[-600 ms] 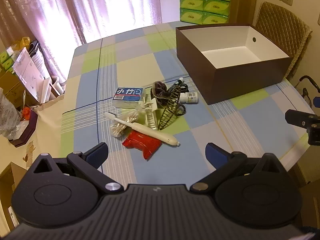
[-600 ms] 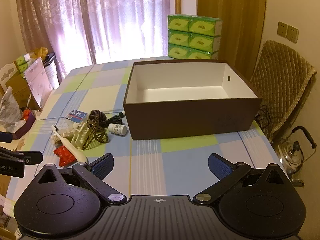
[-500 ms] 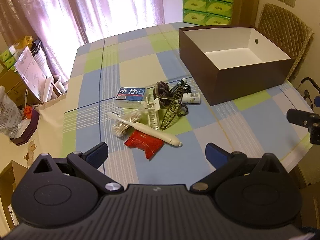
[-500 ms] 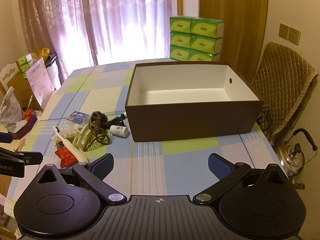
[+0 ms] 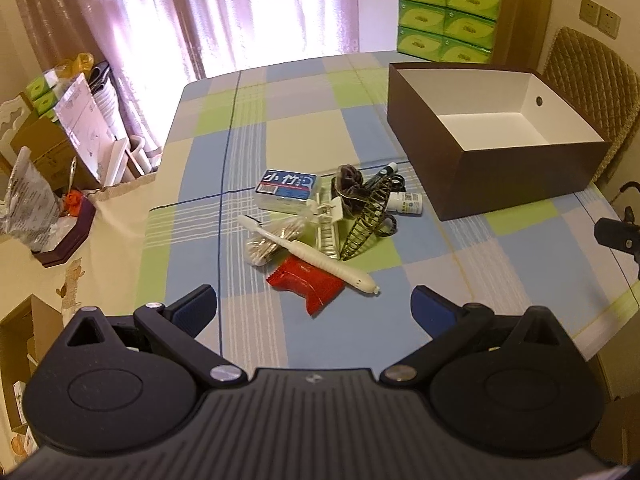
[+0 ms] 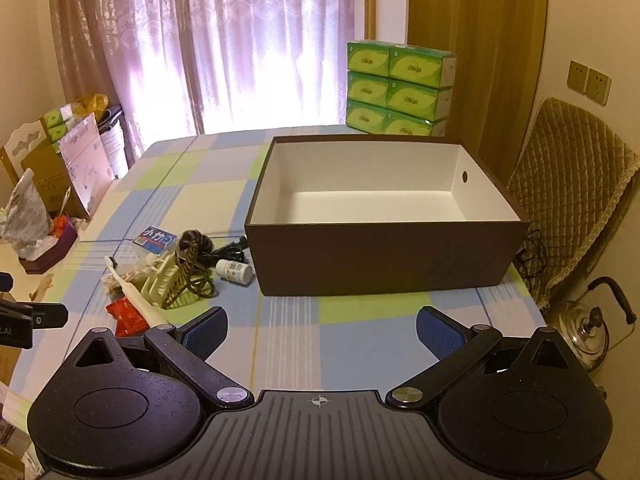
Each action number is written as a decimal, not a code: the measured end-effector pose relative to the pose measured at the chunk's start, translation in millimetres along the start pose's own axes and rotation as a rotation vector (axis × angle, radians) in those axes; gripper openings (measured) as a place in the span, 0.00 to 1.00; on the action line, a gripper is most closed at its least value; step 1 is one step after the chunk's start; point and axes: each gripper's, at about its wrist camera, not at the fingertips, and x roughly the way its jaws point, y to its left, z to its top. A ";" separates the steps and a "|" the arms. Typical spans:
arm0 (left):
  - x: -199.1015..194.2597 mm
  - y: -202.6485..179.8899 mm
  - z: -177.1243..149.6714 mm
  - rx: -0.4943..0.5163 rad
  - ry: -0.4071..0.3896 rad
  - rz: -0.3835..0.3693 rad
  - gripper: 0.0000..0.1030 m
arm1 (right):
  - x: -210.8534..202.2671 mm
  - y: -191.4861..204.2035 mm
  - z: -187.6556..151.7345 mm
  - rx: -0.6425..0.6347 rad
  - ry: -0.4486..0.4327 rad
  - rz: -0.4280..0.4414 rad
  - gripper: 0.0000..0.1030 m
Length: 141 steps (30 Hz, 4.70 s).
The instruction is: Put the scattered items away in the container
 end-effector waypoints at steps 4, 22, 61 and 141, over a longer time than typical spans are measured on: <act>-1.3 0.4 1.1 -0.017 -0.004 0.016 0.99 | 3.2 -2.5 1.5 -0.005 0.006 0.006 1.00; -3.8 -2.3 -1.0 -0.054 -0.008 0.074 0.99 | 9.2 -10.7 2.1 -0.024 0.019 0.038 1.00; 1.4 9.3 3.9 -0.081 -0.001 0.101 0.99 | 28.6 1.4 13.8 -0.069 0.045 0.093 1.00; 175.3 48.1 -24.1 0.223 0.062 -0.317 0.26 | 173.0 34.0 -5.0 -0.143 0.204 0.454 1.00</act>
